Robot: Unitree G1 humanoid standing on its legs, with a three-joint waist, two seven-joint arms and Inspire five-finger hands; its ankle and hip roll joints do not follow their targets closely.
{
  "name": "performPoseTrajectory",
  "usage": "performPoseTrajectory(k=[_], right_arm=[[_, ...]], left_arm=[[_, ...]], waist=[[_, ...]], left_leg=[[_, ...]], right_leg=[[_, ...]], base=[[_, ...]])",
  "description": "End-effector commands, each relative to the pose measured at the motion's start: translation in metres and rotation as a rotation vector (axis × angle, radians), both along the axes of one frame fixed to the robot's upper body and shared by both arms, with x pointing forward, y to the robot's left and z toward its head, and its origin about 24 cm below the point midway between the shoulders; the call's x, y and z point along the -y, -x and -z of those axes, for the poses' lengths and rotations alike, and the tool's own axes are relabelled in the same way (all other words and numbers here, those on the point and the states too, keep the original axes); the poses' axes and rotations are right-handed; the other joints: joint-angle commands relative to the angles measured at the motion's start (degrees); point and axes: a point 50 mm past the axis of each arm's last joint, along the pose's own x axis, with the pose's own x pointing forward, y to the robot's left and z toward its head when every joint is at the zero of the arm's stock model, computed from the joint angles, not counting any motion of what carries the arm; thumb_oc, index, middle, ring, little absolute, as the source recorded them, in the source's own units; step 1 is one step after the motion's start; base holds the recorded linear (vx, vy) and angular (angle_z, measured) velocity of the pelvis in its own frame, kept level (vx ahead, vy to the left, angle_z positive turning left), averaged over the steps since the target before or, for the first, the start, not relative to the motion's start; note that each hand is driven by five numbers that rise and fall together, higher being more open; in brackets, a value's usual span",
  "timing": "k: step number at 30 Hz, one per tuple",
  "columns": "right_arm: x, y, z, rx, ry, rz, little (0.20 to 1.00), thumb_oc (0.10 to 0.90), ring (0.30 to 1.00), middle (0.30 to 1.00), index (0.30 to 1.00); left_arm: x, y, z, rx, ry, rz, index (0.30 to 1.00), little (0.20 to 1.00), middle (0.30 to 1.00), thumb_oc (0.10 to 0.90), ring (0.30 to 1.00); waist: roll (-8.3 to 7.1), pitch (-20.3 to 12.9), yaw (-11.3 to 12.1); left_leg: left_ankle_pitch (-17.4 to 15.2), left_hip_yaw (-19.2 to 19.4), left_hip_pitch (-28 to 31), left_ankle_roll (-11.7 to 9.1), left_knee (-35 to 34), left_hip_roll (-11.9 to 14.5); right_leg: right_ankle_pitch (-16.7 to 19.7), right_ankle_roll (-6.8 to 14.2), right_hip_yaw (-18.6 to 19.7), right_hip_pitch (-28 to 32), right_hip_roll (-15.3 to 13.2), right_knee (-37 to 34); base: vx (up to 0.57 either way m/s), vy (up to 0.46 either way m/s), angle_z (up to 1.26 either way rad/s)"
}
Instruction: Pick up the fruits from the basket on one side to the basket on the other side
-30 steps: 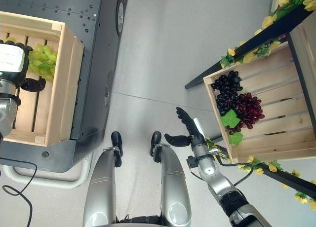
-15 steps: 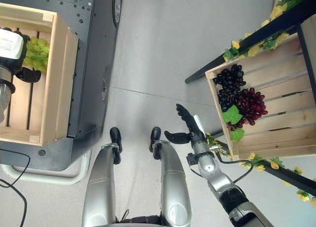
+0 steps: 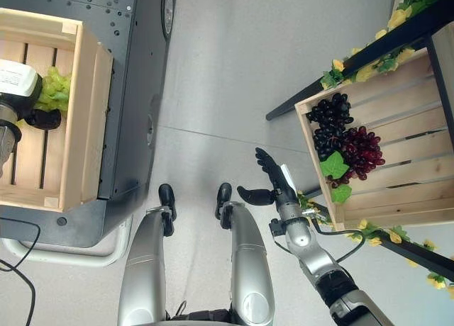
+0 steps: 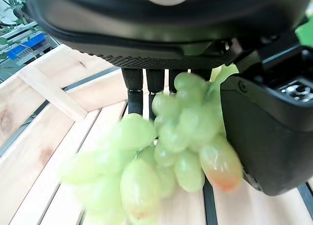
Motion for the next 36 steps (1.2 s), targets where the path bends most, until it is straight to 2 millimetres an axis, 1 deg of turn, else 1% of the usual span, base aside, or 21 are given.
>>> performPoseTrajectory(k=[1,3,4,5,8,11,12,13,14,17,18,21,22,24,25,26,28,30,33,35,36], right_arm=[[0.015,0.002,-0.032,0.186,-0.077,0.053,0.900,0.800,0.900,0.900,0.900],[0.017,0.003,-0.031,0.182,-0.072,0.059,0.900,0.800,0.900,0.900,0.900],[0.018,0.006,-0.027,0.167,-0.068,0.062,0.900,0.800,0.900,0.900,0.900],[0.019,0.005,-0.031,0.180,-0.063,0.063,0.900,0.800,0.900,0.900,0.900],[0.021,0.006,-0.030,0.175,-0.059,0.072,0.900,0.800,0.900,0.900,0.900],[0.022,0.007,-0.028,0.164,-0.064,0.079,0.900,0.800,0.900,0.900,0.900],[0.022,0.008,-0.027,0.161,-0.067,0.080,0.900,0.800,0.900,0.900,0.900],[0.021,0.010,-0.025,0.157,-0.074,0.078,0.900,0.800,0.900,0.900,0.900],[0.020,0.010,-0.025,0.154,-0.076,0.077,0.900,0.800,0.900,0.900,0.900],[0.017,0.013,-0.021,0.141,-0.094,0.074,0.900,0.800,0.900,0.900,0.900],[0.016,0.014,-0.020,0.140,-0.097,0.076,0.900,0.800,0.900,0.900,0.900],[0.012,0.017,-0.015,0.126,-0.115,0.087,0.900,0.800,0.900,0.900,0.900],[0.012,0.018,-0.014,0.122,-0.120,0.092,0.900,0.800,0.900,0.900,0.900],[0.010,0.020,-0.011,0.115,-0.128,0.099,0.900,0.800,0.900,0.900,0.900],[0.010,0.023,-0.008,0.104,-0.133,0.105,0.900,0.800,0.900,0.900,0.900],[0.010,0.023,-0.008,0.103,-0.133,0.105,0.900,0.800,0.900,0.900,0.900],[0.010,0.026,-0.003,0.089,-0.132,0.114,0.900,0.800,0.900,0.900,0.900],[0.010,0.028,0.000,0.081,-0.133,0.121,0.900,0.800,0.900,0.900,0.900],[0.010,0.032,0.004,0.071,-0.130,0.129,0.900,0.800,0.900,0.900,0.900],[0.011,0.034,0.005,0.065,-0.135,0.126,0.900,0.800,0.900,0.900,0.900],[0.010,0.035,0.005,0.070,-0.129,0.124,0.900,0.800,0.900,0.900,0.900]], left_arm=[[-0.011,0.011,-0.024,0.157,-0.007,0.025,0.300,0.300,0.300,0.400,0.300],[-0.011,0.014,-0.019,0.165,0.006,0.049,0.300,0.300,0.300,0.400,0.300],[-0.011,0.016,-0.009,0.159,0.018,0.060,0.300,0.300,0.300,0.400,0.300],[-0.012,0.018,-0.009,0.179,0.037,0.062,0.300,0.300,0.300,0.400,0.300],[-0.018,0.024,0.001,0.229,0.128,0.051,0.300,0.300,0.300,0.400,0.300],[-0.023,0.030,0.005,0.326,0.255,0.030,0.300,0.300,0.300,0.400,0.300],[-0.024,0.031,0.007,0.337,0.271,0.025,0.300,0.300,0.300,0.400,0.300],[-0.027,0.034,0.010,0.385,0.332,0.014,0.300,0.300,0.300,0.400,0.300],[-0.028,0.035,0.011,0.402,0.358,0.010,0.300,0.300,0.300,0.400,0.300],[-0.035,0.043,0.014,0.555,0.577,-0.005,0.300,0.300,0.300,0.400,0.300],[-0.035,0.043,0.014,0.572,0.605,-0.005,0.300,0.300,0.300,0.400,0.300],[-0.039,0.049,0.017,0.702,0.813,-0.004,0.300,0.300,0.300,0.400,0.300],[-0.040,0.051,0.017,0.727,0.857,0.004,0.300,0.300,0.300,0.400,0.300],[-0.037,0.051,0.020,0.760,0.950,0.025,0.300,0.300,0.300,0.400,0.300],[-0.035,0.052,0.022,0.781,1.023,0.050,0.300,0.300,0.300,0.400,0.300],[-0.035,0.052,0.022,0.786,1.027,0.055,0.300,0.300,0.300,0.400,0.300],[-0.032,0.054,0.023,0.807,1.117,0.095,0.300,0.300,0.300,0.400,0.300],[-0.030,0.054,0.023,0.836,1.175,0.133,0.300,0.300,0.300,0.400,0.300],[-0.020,0.053,0.021,0.855,1.270,0.229,0.300,0.300,0.300,0.400,0.300],[-0.009,0.051,0.020,0.832,1.390,0.329,0.300,0.300,0.300,0.400,0.300],[-0.005,0.050,0.019,0.819,1.418,0.355,0.300,0.300,0.300,0.400,0.300]], waist=[[2.24,-0.6,0.5],[2.69,-0.6,0.6],[2.97,-0.6,0.8],[3.29,-0.6,0.8],[3.81,-0.6,0.9],[4.02,-0.6,1.0],[4.01,-0.6,1.0],[4.01,-0.6,1.1],[4.01,-0.6,1.2],[4.05,-0.6,1.3],[4.08,-0.6,1.4],[4.32,-0.6,1.5],[4.43,-0.6,1.5],[4.66,-0.6,1.4],[4.91,-1.5,1.4],[4.93,-1.6,1.4],[5.47,-3.2,1.4],[5.87,-4.4,1.4],[6.51,-5.8,1.4],[7.21,-7.0,1.4],[7.38,-7.4,1.5]], left_leg=[[-3.1,3.9,4.0,2.9,-1.0,-1.9],[-3.2,3.9,5.0,3.0,-1.1,-1.9],[-4.4,3.7,6.6,2.6,-0.9,-2.0],[-3.2,4.0,5.7,2.9,-1.2,-2.0],[-3.2,3.9,7.0,2.7,-1.4,-2.1],[-3.1,3.7,8.9,2.8,-2.0,-2.3],[-3.2,3.7,9.5,2.8,-2.1,-2.4],[-3.0,3.5,10.7,2.8,-2.6,-2.6],[-3.0,3.4,11.3,2.8,-2.8,-2.6],[-2.8,3.2,15.2,2.8,-4.4,-2.9],[-2.8,3.1,15.8,2.8,-4.6,-3.0],[-2.7,3.0,20.1,2.8,-6.3,-3.4],[-2.8,2.9,21.5,2.8,-6.8,-3.6],[-2.6,2.9,24.3,2.7,-8.1,-3.8],[-2.4,2.7,26.1,2.6,-9.4,-4.1],[-2.4,2.7,26.2,2.6,-9.5,-4.1],[-2.1,2.5,28.6,2.4,-11.6,-4.4],[-1.8,2.5,29.7,2.3,-12.6,-4.5],[-1.5,2.5,32.1,2.1,-14.5,-4.5],[-0.9,2.2,34.2,1.8,-16.5,-4.7],[-0.7,2.0,34.9,1.7,-17.2,-4.8]], right_leg=[[0.8,0.4,0.7,4.4,0.7,-2.9],[0.6,0.4,0.7,5.3,0.7,-3.1],[-0.5,0.9,1.0,6.9,0.7,-2.8],[0.4,0.3,0.8,6.0,0.6,-3.1],[0.0,0.2,1.0,7.2,0.6,-2.9],[-0.5,0.0,1.0,8.9,0.6,-2.8],[-0.6,0.0,1.0,9.4,0.6,-2.9],[-0.8,0.0,1.0,10.6,0.6,-3.1],[-0.8,0.0,1.0,11.1,0.6,-3.2],[-1.0,0.2,1.2,14.8,0.7,-4.3],[-1.0,0.2,1.2,15.3,0.7,-4.5],[-1.1,0.4,1.5,19.4,0.9,-6.1],[-1.2,0.4,1.6,20.6,1.0,-6.5],[-1.1,0.5,1.9,23.2,1.2,-7.7],[-0.9,0.6,2.1,24.9,1.2,-9.1],[-0.9,0.6,2.1,25.0,1.2,-9.2],[-0.7,0.6,2.3,27.3,1.2,-11.3],[-0.4,0.6,2.3,28.5,1.2,-12.7],[-0.1,0.6,2.2,31.0,1.1,-15.0],[0.2,0.5,2.2,33.4,1.2,-17.2],[0.4,0.5,2.2,34.1,1.1,-17.9]], base=[[-0.04,-0.014,0.00],[0.03,0.002,0.00],[0.00,0.000,0.00],[0.00,0.002,-0.03],[-0.02,-0.010,-0.10],[0.00,-0.016,-0.02],[0.00,-0.053,0.00],[0.00,-0.050,-0.01],[0.00,-0.069,-0.01],[0.01,-0.069,-0.02],[0.01,-0.064,0.01],[0.01,-0.077,0.00],[0.02,-0.075,-0.01],[0.03,-0.084,0.01],[0.03,-0.079,0.01],[0.05,-0.075,0.01],[0.04,-0.057,0.04],[0.04,-0.060,0.02],[0.05,-0.063,0.00],[0.04,-0.071,-0.02],[0.05,-0.069,-0.01]])
